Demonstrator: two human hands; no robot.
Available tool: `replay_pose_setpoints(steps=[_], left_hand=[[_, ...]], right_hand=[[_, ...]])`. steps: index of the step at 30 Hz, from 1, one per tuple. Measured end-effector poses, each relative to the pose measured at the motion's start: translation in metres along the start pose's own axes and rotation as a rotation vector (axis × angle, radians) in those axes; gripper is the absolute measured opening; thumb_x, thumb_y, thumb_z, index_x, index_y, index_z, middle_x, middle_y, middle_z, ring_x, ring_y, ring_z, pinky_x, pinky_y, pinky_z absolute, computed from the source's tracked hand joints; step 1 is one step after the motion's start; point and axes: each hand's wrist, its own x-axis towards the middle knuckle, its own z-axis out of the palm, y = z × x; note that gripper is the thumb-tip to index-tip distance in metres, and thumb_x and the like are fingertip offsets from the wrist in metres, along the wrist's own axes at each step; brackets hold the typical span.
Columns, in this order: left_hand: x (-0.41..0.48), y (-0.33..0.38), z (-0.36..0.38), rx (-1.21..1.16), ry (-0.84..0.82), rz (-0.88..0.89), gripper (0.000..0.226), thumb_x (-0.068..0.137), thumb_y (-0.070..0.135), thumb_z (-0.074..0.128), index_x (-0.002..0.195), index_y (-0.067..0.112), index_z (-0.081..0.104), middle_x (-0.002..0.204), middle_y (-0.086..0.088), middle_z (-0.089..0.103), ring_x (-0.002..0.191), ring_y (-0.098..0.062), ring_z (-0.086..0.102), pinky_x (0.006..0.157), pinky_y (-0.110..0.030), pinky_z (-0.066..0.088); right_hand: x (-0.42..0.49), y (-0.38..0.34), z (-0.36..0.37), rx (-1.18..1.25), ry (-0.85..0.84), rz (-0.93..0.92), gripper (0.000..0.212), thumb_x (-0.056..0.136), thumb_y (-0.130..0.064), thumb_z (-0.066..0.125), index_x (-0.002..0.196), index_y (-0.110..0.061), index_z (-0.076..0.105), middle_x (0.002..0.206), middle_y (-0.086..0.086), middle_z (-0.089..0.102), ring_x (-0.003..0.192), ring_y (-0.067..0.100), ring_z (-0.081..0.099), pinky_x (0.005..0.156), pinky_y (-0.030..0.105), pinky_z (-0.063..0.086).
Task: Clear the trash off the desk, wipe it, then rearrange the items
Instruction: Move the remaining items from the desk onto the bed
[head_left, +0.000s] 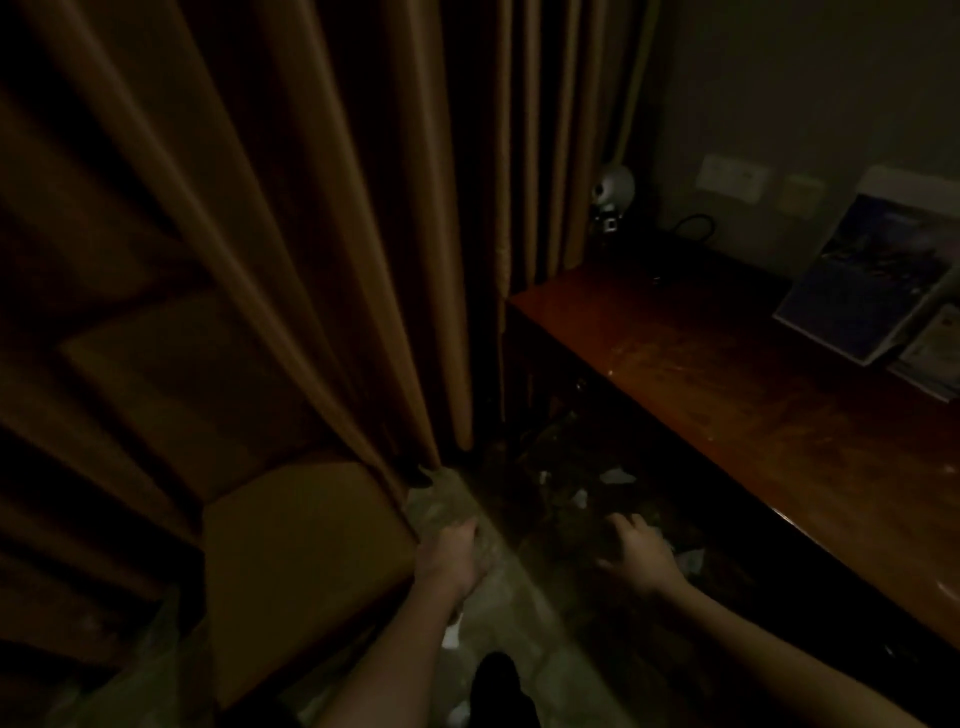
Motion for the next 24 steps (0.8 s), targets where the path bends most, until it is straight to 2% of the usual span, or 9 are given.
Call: replay_pose_setpoints(steps=[3, 6, 12, 19, 22, 24], left_hand=[[0.071, 0.013, -0.024, 0.056, -0.025, 0.077, 0.036, 0.085, 0.032, 0.062, 0.119, 0.024, 0.052, 0.124, 0.000, 0.058, 0.113, -0.019, 0.055, 0.093, -0.030, 0.046], [0.126, 0.028, -0.045, 0.114, -0.063, 0.147, 0.039, 0.088, 0.031, 0.061, 0.124, 0.024, 0.049, 0.127, 0.000, 0.054, 0.116, -0.018, 0.053, 0.094, -0.029, 0.044], [0.237, 0.077, -0.087, 0.200, -0.091, 0.293, 0.045, 0.092, 0.035, 0.057, 0.133, 0.028, 0.039, 0.134, 0.002, 0.048, 0.123, -0.020, 0.049, 0.101, -0.040, 0.040], [0.345, 0.167, -0.093, 0.309, -0.132, 0.450, 0.056, 0.093, 0.038, 0.055, 0.143, 0.028, 0.031, 0.141, 0.002, 0.041, 0.126, -0.022, 0.045, 0.103, -0.042, 0.038], [0.386, 0.203, -0.098, 0.343, -0.128, 0.470, 0.057, 0.094, 0.038, 0.054, 0.144, 0.027, 0.029, 0.142, 0.002, 0.039, 0.127, -0.022, 0.044, 0.103, -0.042, 0.037], [0.412, 0.227, -0.104, 0.368, -0.130, 0.469, 0.058, 0.094, 0.039, 0.054, 0.145, 0.028, 0.028, 0.142, 0.003, 0.039, 0.127, -0.021, 0.044, 0.104, -0.041, 0.037]], right_hand=[[0.044, -0.001, -0.019, 0.059, 0.026, 0.096, 0.066, 0.089, -0.036, 0.062, 0.144, -0.020, 0.030, 0.145, 0.005, 0.034, 0.131, 0.021, 0.038, 0.109, 0.036, 0.037], [0.080, 0.001, -0.039, 0.051, 0.037, 0.138, 0.067, 0.090, -0.036, 0.060, 0.145, -0.019, 0.026, 0.147, 0.005, 0.029, 0.134, 0.021, 0.034, 0.110, 0.033, 0.034], [0.148, 0.010, -0.084, 0.175, 0.123, 0.239, 0.063, 0.090, -0.034, 0.060, 0.143, -0.020, 0.029, 0.143, 0.004, 0.033, 0.130, 0.021, 0.036, 0.106, 0.032, 0.036], [0.227, 0.053, -0.119, 0.375, 0.226, 0.318, 0.051, 0.089, -0.034, 0.063, 0.133, -0.020, 0.042, 0.132, 0.000, 0.041, 0.115, 0.017, 0.052, 0.090, 0.027, 0.046], [0.271, 0.070, -0.141, 0.514, 0.287, 0.323, 0.047, 0.087, -0.031, 0.065, 0.129, -0.019, 0.047, 0.129, 0.001, 0.041, 0.110, 0.015, 0.055, 0.094, 0.031, 0.049], [0.303, 0.082, -0.161, 0.496, 0.294, 0.332, 0.044, 0.087, -0.029, 0.065, 0.126, -0.017, 0.049, 0.129, 0.005, 0.042, 0.111, 0.018, 0.050, 0.097, 0.031, 0.046]])
